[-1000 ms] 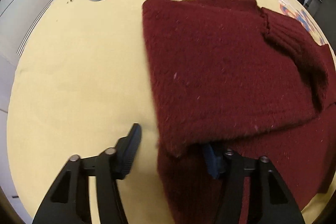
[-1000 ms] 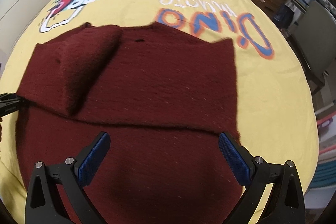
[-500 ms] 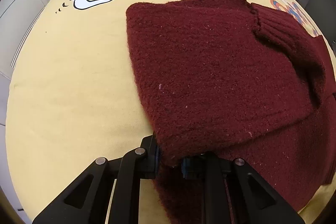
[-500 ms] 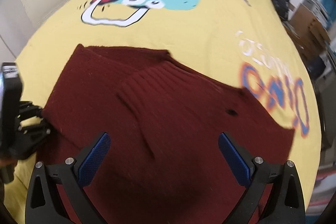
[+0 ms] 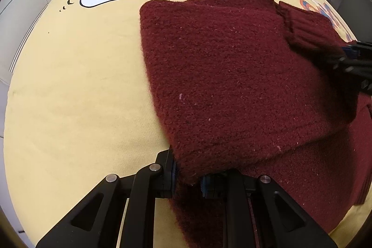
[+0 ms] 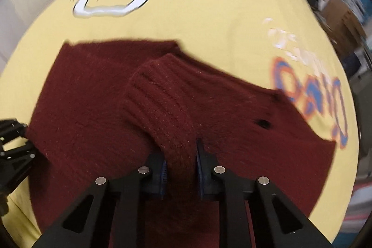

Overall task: Fold small clothes
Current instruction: 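Grasp the sweater side edge with the left tool and fold it inward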

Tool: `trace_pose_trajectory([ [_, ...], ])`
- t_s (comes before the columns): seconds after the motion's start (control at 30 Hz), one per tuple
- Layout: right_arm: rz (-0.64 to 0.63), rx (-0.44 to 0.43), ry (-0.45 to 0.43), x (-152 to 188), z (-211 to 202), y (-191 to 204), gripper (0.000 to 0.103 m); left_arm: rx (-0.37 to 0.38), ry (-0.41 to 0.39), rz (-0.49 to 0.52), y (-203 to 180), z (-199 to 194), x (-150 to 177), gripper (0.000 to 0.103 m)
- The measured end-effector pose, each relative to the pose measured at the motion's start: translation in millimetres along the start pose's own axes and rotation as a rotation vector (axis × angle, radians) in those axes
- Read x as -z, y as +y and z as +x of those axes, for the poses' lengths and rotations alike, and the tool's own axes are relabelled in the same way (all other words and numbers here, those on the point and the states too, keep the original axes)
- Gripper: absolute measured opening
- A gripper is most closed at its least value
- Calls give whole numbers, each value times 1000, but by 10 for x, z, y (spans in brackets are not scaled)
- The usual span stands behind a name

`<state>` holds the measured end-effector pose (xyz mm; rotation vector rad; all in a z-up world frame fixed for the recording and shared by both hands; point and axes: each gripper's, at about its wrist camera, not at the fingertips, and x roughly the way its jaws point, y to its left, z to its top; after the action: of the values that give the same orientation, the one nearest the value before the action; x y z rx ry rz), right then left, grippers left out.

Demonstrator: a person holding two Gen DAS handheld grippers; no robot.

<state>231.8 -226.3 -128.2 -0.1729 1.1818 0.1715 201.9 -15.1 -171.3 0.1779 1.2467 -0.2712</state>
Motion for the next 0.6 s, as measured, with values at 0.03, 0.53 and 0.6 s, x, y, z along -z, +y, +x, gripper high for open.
trace_pose_trajectory([
  [0.03,29,-13,-13,44,-72,-110,20,2,0,0,8,-1,1,13],
  [0.53,349,-103,16,878,-125,-1078,36,-27,14,16,-80,32,-18,13],
  [0.6,373,-81,31,999,-133,-1204,48,-30,15,20,-103,37,-21,13],
])
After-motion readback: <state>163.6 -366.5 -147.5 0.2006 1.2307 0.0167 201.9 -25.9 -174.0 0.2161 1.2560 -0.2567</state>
